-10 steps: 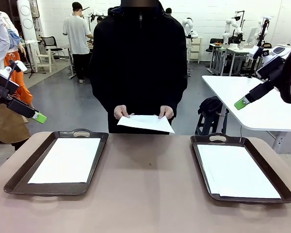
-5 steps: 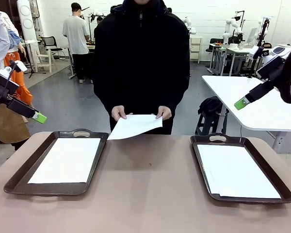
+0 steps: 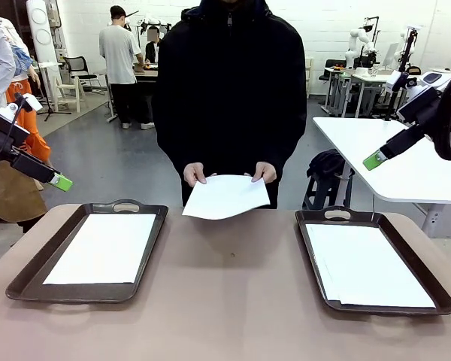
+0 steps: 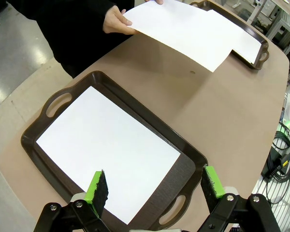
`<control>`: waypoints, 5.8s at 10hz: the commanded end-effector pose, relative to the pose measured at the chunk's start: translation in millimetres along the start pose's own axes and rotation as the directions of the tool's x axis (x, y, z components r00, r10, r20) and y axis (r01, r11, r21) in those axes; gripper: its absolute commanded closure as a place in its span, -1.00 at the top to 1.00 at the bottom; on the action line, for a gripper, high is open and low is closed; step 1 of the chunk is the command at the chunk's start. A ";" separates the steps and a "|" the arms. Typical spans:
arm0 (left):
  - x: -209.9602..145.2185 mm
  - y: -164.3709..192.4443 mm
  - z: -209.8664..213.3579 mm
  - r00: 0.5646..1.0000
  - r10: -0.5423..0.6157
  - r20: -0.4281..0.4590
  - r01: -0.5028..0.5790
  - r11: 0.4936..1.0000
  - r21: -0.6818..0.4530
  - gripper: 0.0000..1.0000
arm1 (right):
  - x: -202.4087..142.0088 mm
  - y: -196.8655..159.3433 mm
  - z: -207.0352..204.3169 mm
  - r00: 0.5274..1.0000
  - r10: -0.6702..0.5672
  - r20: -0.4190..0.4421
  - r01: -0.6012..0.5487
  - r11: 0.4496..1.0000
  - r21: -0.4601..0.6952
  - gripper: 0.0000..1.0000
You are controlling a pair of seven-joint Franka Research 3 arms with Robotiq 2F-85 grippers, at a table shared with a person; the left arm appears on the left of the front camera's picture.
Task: Sort the A4 documents.
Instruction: Receive the A4 Paper.
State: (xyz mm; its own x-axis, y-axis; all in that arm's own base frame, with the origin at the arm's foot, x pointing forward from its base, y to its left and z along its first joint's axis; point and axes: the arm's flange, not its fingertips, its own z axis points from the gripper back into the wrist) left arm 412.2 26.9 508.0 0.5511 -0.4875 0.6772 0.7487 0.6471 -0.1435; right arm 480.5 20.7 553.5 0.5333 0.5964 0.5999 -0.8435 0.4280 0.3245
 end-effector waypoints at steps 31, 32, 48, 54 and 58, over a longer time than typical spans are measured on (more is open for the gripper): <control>-1.5 -0.4 0.1 1.000 -0.012 -0.010 0.012 1.000 0.006 1.00 | -2.5 2.5 -95.5 0.814 -0.535 0.226 0.469 0.836 0.285 1.00; -1.5 -0.4 0.1 1.000 -0.012 -0.010 0.012 1.000 0.006 1.00 | -3.3 -1.3 -107.3 0.775 -0.591 0.223 0.509 0.793 0.334 1.00; -1.5 -0.4 0.1 1.000 -0.012 -0.010 0.012 1.000 0.006 1.00 | 25.1 -63.8 -301.1 0.417 -0.897 0.149 0.502 0.363 0.785 1.00; -1.5 -0.4 0.1 1.000 -0.012 -0.010 0.012 1.000 0.006 1.00 | 37.4 -72.1 -324.4 0.493 -0.870 -0.028 0.553 0.288 0.782 1.00; -1.5 -0.4 0.1 1.000 -0.012 -0.010 0.012 1.000 0.006 1.00 | 38.5 -72.3 -324.4 0.527 -0.846 -0.085 0.577 0.283 0.766 0.73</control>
State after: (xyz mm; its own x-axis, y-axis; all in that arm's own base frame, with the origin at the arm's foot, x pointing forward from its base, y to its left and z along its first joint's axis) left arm 412.1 26.8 508.0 0.5509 -0.4875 0.6774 0.7489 0.6469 -0.1436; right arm 573.1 235.1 314.2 0.9998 -0.0189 -0.0076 0.0063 -0.0690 0.9976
